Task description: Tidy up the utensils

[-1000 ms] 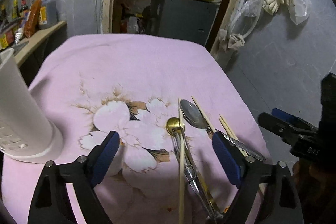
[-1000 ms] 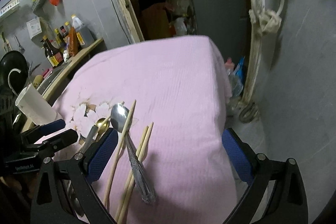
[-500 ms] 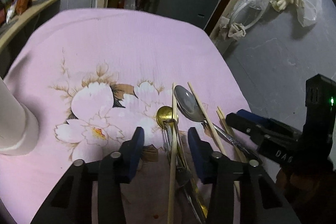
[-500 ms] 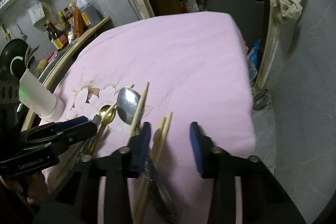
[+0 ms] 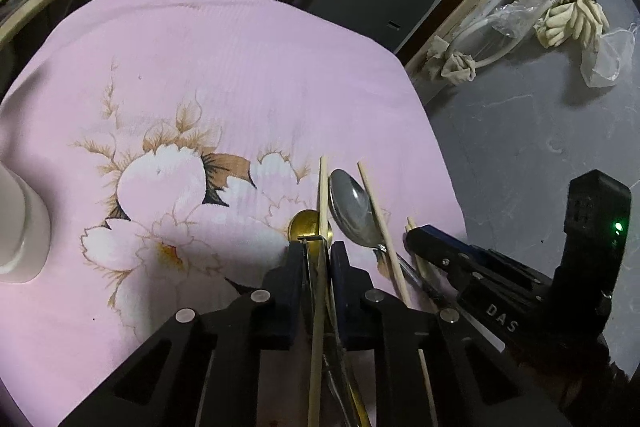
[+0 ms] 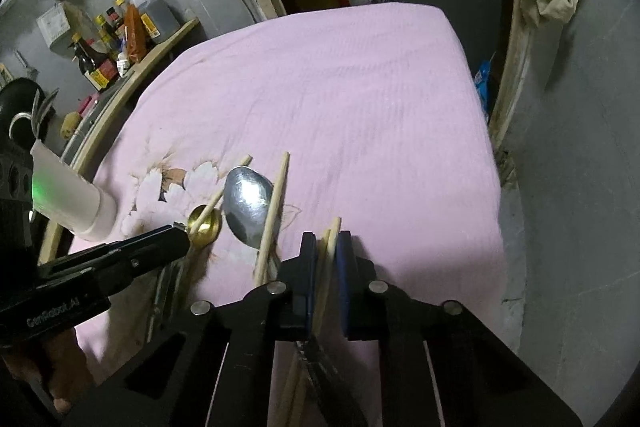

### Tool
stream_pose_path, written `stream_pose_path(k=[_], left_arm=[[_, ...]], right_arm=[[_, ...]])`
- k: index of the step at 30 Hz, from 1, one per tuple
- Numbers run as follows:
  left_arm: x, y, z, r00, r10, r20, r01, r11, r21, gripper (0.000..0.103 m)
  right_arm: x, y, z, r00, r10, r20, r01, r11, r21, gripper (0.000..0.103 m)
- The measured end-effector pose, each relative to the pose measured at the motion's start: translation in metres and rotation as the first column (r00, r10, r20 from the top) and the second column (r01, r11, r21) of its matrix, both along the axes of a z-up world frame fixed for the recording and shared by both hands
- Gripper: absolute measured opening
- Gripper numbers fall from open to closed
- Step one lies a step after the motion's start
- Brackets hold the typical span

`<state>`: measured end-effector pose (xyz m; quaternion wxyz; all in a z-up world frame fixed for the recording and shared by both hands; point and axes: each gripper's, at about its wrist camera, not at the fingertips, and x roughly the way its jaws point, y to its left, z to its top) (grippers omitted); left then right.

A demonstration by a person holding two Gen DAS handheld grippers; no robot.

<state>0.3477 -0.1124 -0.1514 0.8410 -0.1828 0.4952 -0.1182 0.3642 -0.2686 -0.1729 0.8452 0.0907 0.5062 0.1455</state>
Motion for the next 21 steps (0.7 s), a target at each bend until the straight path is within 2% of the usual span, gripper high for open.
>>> stream_pose_path(k=[4,7,13,18,21], left_arm=[[-0.005,0.007,0.007,1.000,0.006,0.023,-0.006,1.000,-0.018,0.013],[-0.009,0.011,0.011,0.999,0.010,0.036,-0.009,1.000,-0.027,0.013],[-0.017,0.015,0.023,0.997,0.007,0.083,-0.004,0.999,-0.034,0.012],[-0.026,0.018,0.036,0.992,0.001,0.123,0.002,1.000,-0.027,0.012],[-0.032,0.021,0.044,0.988,0.004,0.153,-0.001,1.000,-0.020,0.012]], right_arm=[[-0.003,-0.003,-0.001,1.000,-0.020,-0.012,0.020,0.997,0.073,0.004],[-0.007,-0.007,0.003,0.999,-0.034,-0.007,0.035,0.993,0.117,0.004],[-0.011,-0.013,0.015,0.999,-0.037,0.026,0.032,0.989,0.147,0.004],[-0.016,-0.017,0.032,0.996,-0.034,0.086,0.019,0.987,0.162,0.004],[-0.016,-0.017,0.032,0.996,-0.026,0.086,0.012,0.987,0.158,0.004]])
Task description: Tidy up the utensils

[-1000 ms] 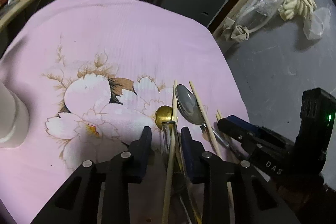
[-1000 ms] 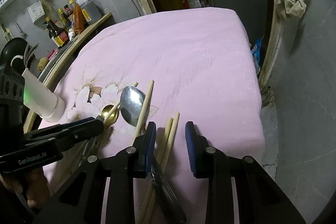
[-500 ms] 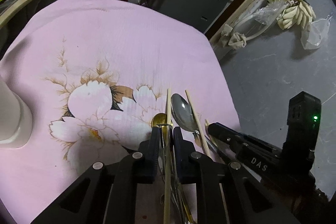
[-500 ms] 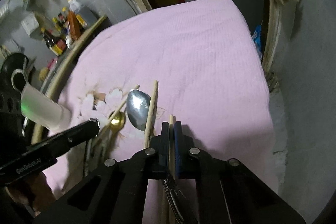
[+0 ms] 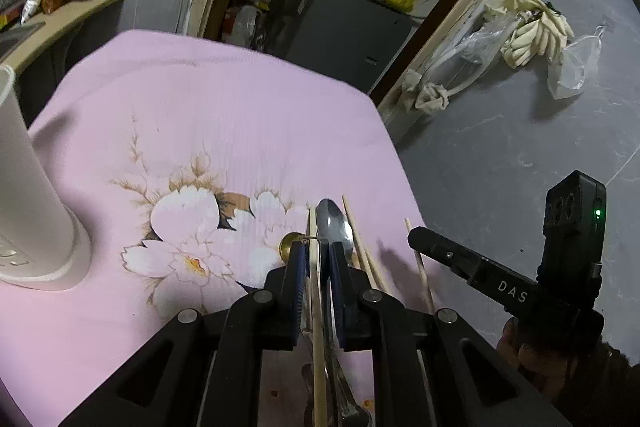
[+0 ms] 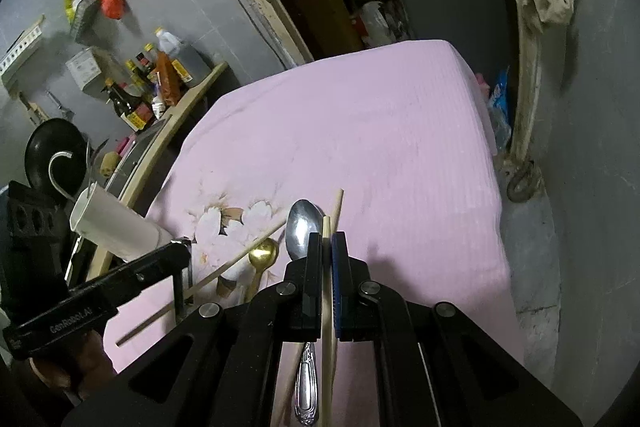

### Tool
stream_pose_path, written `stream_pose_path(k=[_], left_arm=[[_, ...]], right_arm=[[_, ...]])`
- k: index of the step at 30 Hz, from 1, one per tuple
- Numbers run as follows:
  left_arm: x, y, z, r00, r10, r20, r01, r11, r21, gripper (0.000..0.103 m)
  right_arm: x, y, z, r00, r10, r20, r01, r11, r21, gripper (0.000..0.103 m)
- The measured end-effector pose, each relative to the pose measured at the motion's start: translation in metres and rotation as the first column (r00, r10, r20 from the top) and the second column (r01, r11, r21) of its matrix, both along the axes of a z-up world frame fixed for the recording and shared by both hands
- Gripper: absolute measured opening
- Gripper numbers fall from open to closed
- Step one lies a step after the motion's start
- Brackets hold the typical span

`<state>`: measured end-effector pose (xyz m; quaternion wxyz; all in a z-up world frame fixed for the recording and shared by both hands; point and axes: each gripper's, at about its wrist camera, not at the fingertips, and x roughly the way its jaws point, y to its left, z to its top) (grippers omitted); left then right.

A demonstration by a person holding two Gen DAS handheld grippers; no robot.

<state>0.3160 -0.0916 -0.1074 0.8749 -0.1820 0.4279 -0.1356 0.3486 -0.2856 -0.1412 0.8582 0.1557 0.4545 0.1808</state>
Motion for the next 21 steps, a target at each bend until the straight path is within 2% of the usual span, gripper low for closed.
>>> stream_pose_path(k=[9,21], left_arm=[[-0.013,0.009,0.010,0.999,0.031,0.025,-0.031,0.999,-0.006,0.012],[-0.027,0.013,0.029,0.996,0.046,0.080,-0.046,0.999,0.003,0.012]], right_arm=[[0.004,-0.004,-0.022,0.997,-0.024,-0.080,0.024,1.000,-0.005,0.004],[-0.025,0.001,0.034,0.992,0.030,0.126,-0.031,0.999,0.007,0.004]])
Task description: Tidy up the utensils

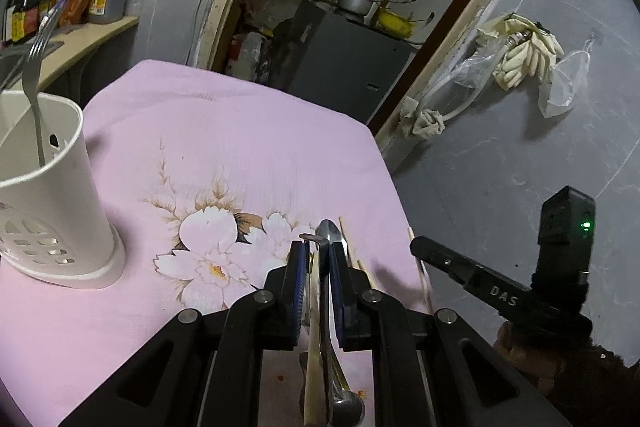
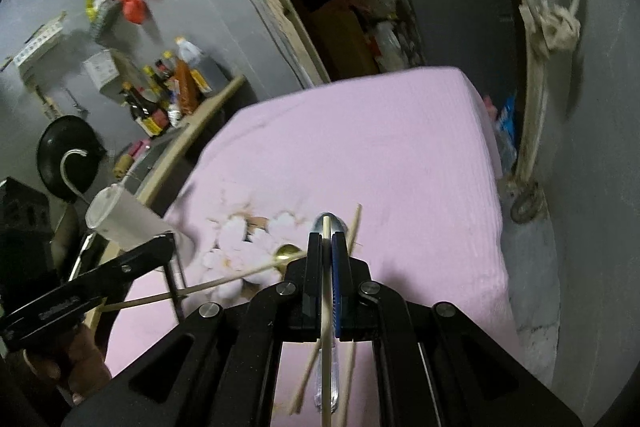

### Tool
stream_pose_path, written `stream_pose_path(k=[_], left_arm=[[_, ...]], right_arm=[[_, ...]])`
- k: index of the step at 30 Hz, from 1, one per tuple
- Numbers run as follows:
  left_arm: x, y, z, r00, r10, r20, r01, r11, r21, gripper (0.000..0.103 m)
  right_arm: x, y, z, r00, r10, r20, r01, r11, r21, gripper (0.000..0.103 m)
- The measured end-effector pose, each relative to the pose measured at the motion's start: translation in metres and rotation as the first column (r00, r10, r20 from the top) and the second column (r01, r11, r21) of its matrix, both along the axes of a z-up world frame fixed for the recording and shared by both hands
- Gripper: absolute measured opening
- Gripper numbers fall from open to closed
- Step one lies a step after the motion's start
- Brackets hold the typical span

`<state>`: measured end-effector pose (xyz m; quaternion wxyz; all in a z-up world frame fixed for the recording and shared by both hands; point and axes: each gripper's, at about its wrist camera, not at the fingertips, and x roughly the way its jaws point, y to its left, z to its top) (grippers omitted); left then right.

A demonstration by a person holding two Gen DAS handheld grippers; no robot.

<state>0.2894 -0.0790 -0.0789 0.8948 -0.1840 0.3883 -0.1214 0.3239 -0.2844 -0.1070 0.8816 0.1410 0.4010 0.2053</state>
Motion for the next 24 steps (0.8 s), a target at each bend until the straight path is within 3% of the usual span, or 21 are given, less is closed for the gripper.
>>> stream_pose_path(k=[13,24], left_arm=[[-0.031,-0.001,0.024,0.997,-0.036,0.063,0.035,0.999,0.016,0.011],[-0.054,0.013,0.064,0.989,-0.056,0.139,0.052,0.998,0.033,0.011]], right_arm=[[-0.046,-0.002,0.046,0.992,0.022,0.125,-0.021,1.000,-0.009,0.004],[-0.073,0.008,0.083,0.977,-0.011,0.215,0.008,1.000,0.014,0.004]])
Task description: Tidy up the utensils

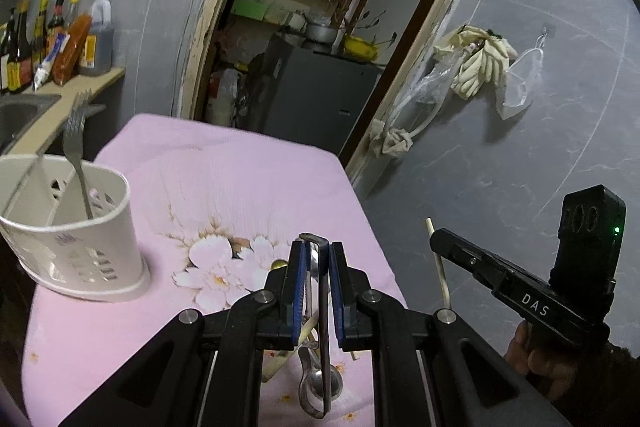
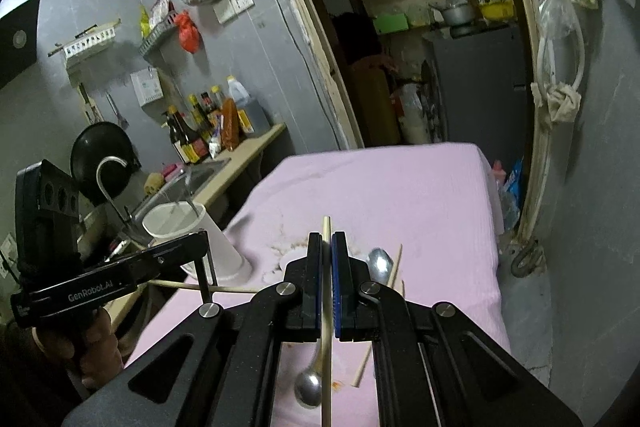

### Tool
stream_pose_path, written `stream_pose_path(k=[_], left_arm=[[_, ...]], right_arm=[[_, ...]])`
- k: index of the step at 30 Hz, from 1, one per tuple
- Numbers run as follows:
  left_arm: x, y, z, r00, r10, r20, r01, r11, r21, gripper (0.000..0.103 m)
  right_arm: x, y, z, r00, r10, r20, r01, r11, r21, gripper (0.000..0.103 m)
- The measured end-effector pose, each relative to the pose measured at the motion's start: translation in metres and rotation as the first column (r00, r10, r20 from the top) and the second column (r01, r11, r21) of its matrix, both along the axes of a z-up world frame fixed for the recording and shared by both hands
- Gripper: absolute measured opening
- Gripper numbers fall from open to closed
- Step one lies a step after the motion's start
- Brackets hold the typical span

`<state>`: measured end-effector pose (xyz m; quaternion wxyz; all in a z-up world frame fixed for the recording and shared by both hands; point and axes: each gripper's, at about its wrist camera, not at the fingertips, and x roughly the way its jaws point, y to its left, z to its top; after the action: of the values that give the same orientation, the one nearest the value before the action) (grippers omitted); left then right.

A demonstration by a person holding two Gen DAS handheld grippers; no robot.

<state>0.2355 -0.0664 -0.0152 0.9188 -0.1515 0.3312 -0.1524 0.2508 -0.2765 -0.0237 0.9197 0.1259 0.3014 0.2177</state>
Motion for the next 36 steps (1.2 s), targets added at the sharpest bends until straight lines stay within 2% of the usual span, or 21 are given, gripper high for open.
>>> stream_pose_path(k=[11,17,22,29,32,35,36], left_arm=[[-0.010,0.031,0.042,0.999,-0.012,0.050,0.011,1.000,0.025,0.011],[-0.013,0.044,0.055,0.997,-0.033,0.068,0.030,0.999,0.037,0.011],[-0.011,0.053,0.040,1.000,-0.032,0.000,0.032,0.999,0.018,0.012],[-0.014,0.058,0.011,0.997,-0.052,-0.048,0.053,0.998,0.022,0.012],[-0.013,0.056,-0.016,0.992,-0.055,-0.115,0.062,0.996,0.059,0.012],[-0.010,0.056,-0.048,0.971,-0.060,-0.232,0.072,0.996,0.045,0.012],[-0.010,0.056,-0.054,0.967,-0.058,-0.247,0.070,0.997,0.041,0.012]], right_arm=[[-0.003,0.040,0.043,0.995,0.012,0.094,-0.018,0.998,0.055,0.004],[-0.009,0.056,0.055,0.993,0.018,0.118,-0.025,0.998,0.054,0.004],[-0.015,0.058,0.056,0.994,0.008,0.112,-0.013,0.999,0.043,0.004],[-0.017,0.060,0.052,0.996,-0.004,0.086,0.002,0.999,0.033,0.004],[-0.017,0.062,0.049,0.997,-0.003,0.072,0.001,1.000,0.026,0.004],[-0.016,0.062,0.044,0.998,-0.005,0.056,0.003,1.000,0.022,0.004],[-0.017,0.061,0.042,0.999,-0.005,0.052,0.004,1.000,0.022,0.004]])
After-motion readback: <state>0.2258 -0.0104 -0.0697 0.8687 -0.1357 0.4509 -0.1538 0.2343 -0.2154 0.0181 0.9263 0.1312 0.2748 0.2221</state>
